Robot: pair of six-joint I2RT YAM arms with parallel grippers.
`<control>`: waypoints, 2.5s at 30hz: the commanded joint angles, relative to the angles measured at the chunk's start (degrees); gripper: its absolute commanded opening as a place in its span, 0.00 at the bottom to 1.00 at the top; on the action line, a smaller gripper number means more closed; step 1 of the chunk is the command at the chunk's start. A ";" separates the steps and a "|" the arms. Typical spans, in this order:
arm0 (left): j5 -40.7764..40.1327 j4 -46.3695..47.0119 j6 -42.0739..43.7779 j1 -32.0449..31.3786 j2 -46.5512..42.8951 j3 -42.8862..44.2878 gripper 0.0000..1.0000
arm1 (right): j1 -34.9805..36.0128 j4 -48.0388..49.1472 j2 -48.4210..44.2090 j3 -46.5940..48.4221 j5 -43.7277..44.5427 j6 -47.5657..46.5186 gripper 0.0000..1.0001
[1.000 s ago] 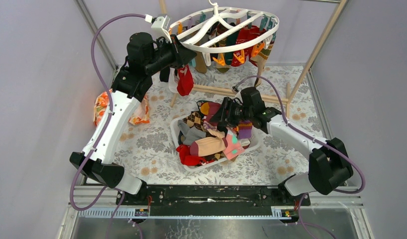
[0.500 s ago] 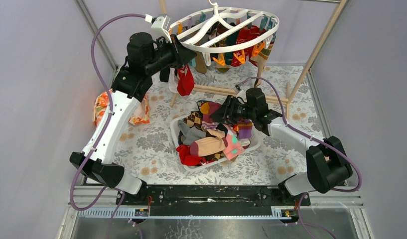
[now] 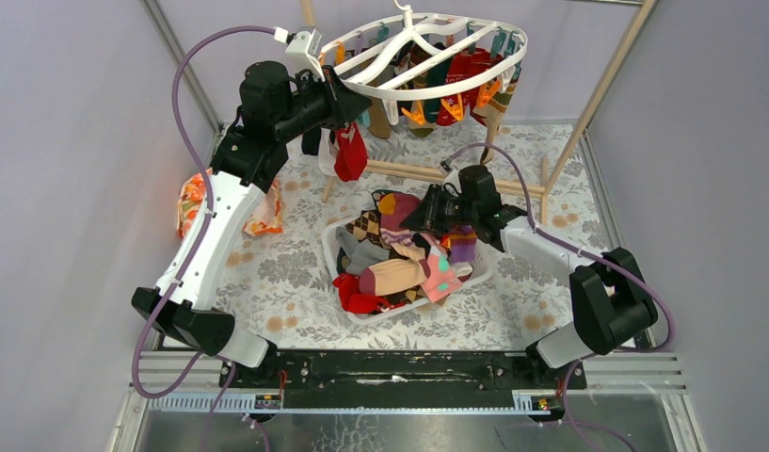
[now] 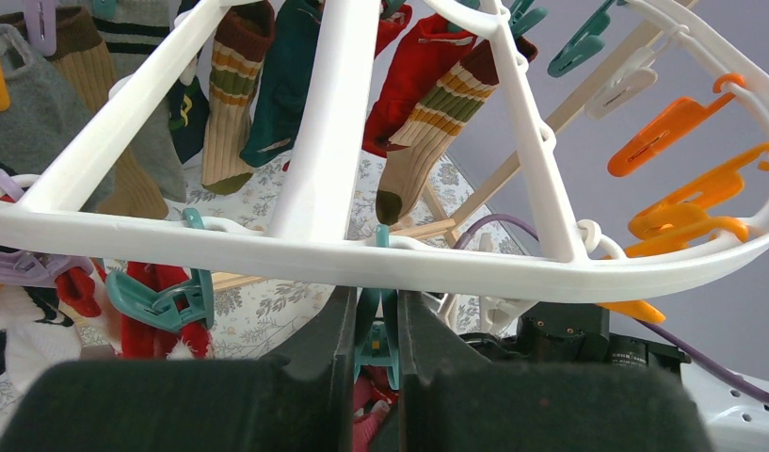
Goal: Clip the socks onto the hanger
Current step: Pick up the sock from the bin, then clamp the sock onto the hanger.
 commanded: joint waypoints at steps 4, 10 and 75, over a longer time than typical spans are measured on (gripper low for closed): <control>0.87 -0.44 0.86 0.41 -1.36 0.95 0.00 | -0.18 11.15 -4.62 -0.79 -0.85 -5.04 0.03; 0.87 -0.61 0.71 0.50 -1.65 1.08 0.00 | -1.62 18.96 -9.50 -2.39 -5.75 -4.37 0.00; 24.98 15.15 -19.28 5.43 -2.14 -6.94 0.00 | -0.97 91.64 23.29 28.35 -25.30 55.45 0.00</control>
